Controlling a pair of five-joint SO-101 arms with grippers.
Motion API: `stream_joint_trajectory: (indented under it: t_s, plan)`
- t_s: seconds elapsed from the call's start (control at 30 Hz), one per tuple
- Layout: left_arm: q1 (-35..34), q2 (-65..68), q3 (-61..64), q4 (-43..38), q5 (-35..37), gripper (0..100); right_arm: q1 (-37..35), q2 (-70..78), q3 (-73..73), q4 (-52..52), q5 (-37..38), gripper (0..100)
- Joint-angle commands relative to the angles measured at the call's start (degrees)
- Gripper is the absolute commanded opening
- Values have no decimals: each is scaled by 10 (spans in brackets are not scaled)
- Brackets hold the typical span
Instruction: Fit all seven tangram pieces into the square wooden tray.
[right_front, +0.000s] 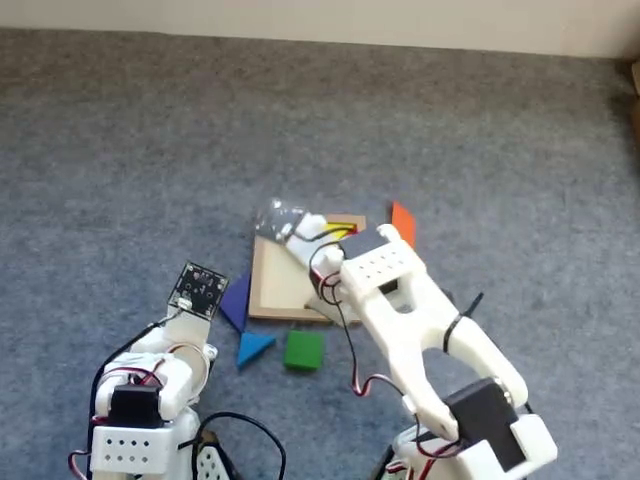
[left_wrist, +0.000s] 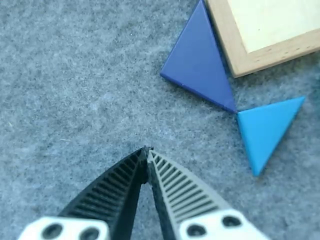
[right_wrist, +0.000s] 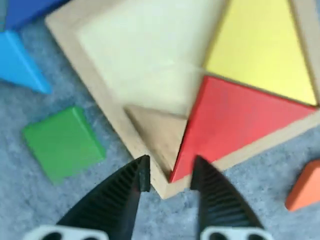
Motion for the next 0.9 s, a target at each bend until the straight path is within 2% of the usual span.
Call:
stream_joint_trajectory:
  t_s: [0.0,0.13,0.5,0.87]
  plan:
    - [-5,-29,11,3,-7,7,13,-33,-33,-35,-72,2]
    - [-5,-29,11,3,-7,7,7,-5,-29,-107,-119,6]
    - [-5,-29,11,3,-7,7,-12,93,-34,-107,-131,6]
    - [-5,-29,11,3,-7,7,34,91,-94,40,-126,6]
